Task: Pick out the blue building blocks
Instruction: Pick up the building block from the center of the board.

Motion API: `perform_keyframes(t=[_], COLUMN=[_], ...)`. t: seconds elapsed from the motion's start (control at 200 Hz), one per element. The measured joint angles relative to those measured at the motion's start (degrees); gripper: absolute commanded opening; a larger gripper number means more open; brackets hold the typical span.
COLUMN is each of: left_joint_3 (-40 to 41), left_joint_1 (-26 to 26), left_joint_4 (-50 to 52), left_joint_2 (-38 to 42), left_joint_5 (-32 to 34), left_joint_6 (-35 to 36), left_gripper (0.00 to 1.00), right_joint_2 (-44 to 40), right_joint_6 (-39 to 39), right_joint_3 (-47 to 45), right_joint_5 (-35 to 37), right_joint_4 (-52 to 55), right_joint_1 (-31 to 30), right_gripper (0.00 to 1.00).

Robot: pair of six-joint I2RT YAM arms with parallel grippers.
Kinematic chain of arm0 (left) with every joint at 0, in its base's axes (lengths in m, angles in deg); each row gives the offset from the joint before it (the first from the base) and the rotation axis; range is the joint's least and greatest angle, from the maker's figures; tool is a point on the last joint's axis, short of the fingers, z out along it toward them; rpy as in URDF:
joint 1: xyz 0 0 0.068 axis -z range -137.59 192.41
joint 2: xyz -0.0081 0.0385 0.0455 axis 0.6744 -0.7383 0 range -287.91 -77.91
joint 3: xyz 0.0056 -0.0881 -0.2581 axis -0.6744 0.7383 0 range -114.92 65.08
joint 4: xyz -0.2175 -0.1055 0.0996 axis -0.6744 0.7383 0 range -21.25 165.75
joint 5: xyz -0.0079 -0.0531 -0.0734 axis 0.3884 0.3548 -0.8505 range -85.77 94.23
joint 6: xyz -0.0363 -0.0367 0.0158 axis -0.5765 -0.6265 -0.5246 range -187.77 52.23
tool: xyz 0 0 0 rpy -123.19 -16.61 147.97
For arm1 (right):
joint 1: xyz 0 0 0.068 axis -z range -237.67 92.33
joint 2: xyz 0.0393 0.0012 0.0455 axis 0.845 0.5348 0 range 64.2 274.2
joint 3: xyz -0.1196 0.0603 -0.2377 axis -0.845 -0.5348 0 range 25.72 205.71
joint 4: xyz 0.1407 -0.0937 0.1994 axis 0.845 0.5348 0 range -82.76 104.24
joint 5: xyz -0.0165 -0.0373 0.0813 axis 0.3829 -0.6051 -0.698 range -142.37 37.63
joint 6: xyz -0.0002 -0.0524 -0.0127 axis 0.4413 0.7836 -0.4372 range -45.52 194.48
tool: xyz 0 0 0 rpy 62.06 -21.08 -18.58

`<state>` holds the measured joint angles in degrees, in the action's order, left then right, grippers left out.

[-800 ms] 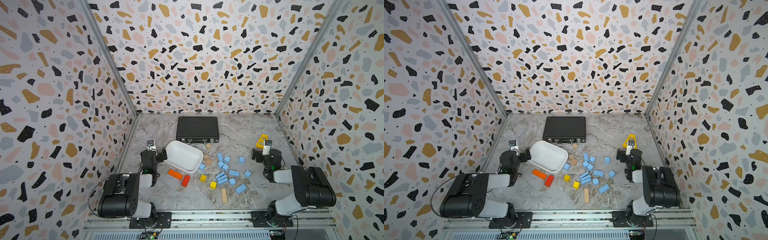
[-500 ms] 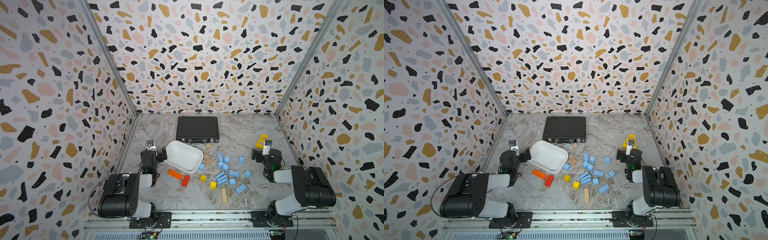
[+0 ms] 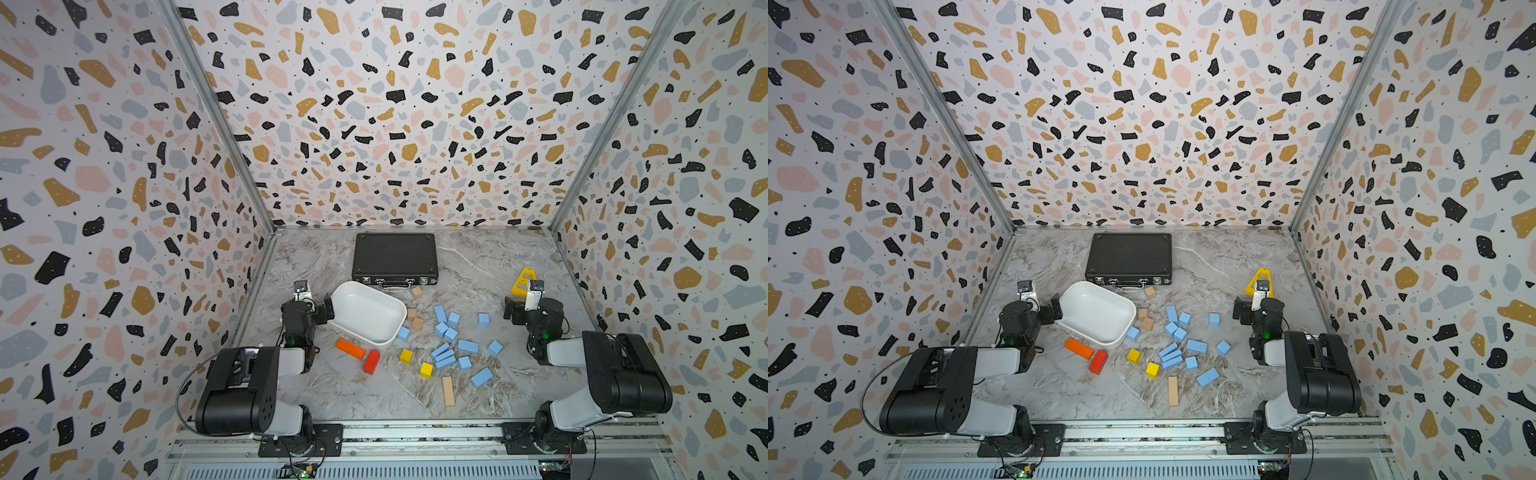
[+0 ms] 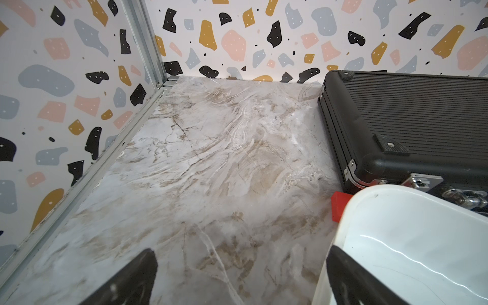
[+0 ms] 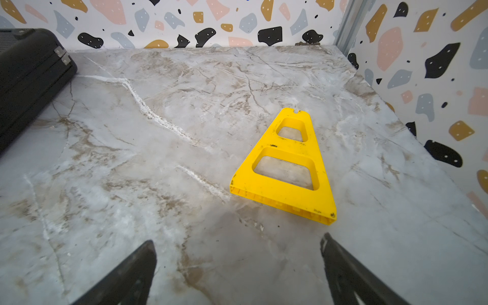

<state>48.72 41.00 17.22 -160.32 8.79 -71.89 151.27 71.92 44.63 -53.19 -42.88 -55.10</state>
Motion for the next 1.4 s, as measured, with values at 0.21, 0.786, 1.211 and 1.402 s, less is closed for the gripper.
perform_keyframes(t=[0.21,0.786,1.211,1.402], left_joint_3=[-0.70,-29.40,-39.10,-31.95], left_joint_1=[0.20,-2.40,-2.99,-2.99], left_joint_4=[2.36,45.11,72.76,74.42], left_joint_2=[0.24,6.84,9.53,11.65], left_joint_5=[-2.38,-9.16,-23.19,-24.00], left_joint_6=[0.70,3.96,9.07,9.31], left_gripper=[1.00,1.00,0.90,0.90], right_joint_2=[-0.28,-17.11,-3.78,-1.40], right_joint_6=[-0.02,-7.10,-7.21,-8.20], right_joint_3=[-0.02,23.65,46.42,48.22], right_joint_5=[0.17,-3.08,-5.05,-4.61], right_joint_4=[0.00,48.30,90.31,97.83], right_joint_1=[0.00,0.00,-7.06,-12.72], right_gripper=[1.00,1.00,0.87,0.75])
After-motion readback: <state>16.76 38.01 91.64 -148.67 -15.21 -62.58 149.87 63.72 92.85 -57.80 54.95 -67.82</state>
